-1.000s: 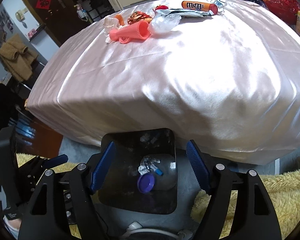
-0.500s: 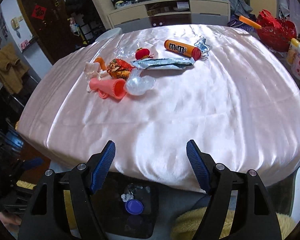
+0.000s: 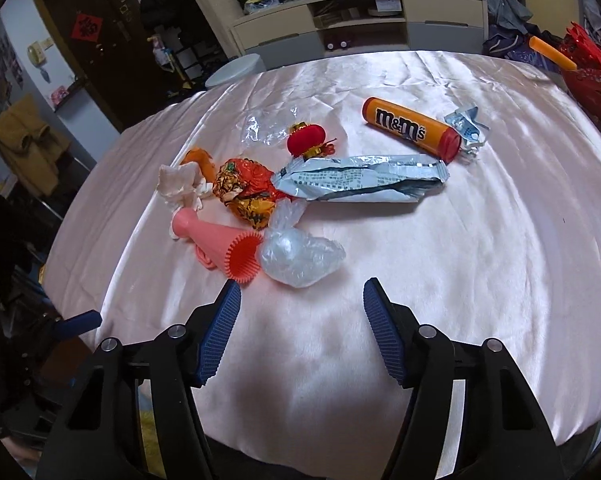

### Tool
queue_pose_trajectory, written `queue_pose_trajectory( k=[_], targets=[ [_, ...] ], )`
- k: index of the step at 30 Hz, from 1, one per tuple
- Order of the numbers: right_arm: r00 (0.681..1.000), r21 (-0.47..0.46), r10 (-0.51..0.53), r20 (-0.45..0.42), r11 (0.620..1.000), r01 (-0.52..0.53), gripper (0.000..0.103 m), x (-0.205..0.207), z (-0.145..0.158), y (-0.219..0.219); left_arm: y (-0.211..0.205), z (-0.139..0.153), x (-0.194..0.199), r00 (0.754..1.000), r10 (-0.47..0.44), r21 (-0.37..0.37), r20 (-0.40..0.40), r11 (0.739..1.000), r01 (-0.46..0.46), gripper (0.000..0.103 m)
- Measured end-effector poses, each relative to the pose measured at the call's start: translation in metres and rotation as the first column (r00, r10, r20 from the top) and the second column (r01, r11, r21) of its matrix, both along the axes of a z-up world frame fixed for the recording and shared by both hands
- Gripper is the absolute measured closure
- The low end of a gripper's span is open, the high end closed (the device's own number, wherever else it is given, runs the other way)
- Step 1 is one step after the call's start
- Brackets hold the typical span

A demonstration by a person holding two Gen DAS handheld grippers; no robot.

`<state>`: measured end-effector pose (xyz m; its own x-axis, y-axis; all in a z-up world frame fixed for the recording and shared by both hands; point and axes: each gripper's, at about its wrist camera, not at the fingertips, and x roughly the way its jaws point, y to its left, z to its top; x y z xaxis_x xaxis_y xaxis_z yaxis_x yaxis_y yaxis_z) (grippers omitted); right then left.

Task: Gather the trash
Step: 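Grasp the white tissue with the left gripper while the right gripper grasps the clear plastic bag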

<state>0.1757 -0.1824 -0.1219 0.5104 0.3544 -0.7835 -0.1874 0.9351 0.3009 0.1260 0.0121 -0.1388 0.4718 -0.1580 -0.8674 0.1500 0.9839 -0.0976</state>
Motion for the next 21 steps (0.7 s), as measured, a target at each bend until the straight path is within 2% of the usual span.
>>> queue_pose_trajectory(
  k=[4, 9, 11, 13, 15, 21],
  targets=[
    [1.000, -0.007, 0.007, 0.003, 1.000, -0.007, 0.046, 0.012, -0.001, 0.002, -0.006, 0.002, 0.017, 1.000, -0.014, 0.004, 0.006, 1.000, 0.014, 0.009],
    [0.999, -0.020, 0.031, -0.010, 0.999, -0.031, 0.050, 0.020, -0.007, 0.007, -0.004, 0.002, 0.037, 1.000, -0.008, 0.017, 0.008, 1.000, 0.008, 0.009],
    [0.999, -0.021, 0.042, -0.013, 0.999, -0.042, 0.054, 0.022, -0.009, 0.008, 0.001, 0.002, 0.045, 1.000, 0.006, 0.013, 0.011, 1.000, -0.006, 0.009],
    [0.999, -0.023, 0.052, -0.015, 0.998, -0.052, 0.064, 0.022, -0.012, 0.010, 0.006, 0.003, 0.054, 1.000, 0.020, -0.002, 0.011, 1.000, -0.020, 0.009],
    [0.998, -0.029, 0.061, -0.011, 0.998, -0.061, 0.070, 0.022, -0.013, 0.011, 0.011, 0.005, 0.064, 0.999, 0.034, -0.016, 0.015, 0.999, -0.034, 0.009],
    [0.997, -0.037, 0.072, 0.021, 0.997, -0.071, 0.080, 0.022, -0.009, 0.009, 0.019, 0.014, 0.091, 0.997, 0.053, -0.007, 0.065, 0.999, -0.052, 0.010]
  ],
)
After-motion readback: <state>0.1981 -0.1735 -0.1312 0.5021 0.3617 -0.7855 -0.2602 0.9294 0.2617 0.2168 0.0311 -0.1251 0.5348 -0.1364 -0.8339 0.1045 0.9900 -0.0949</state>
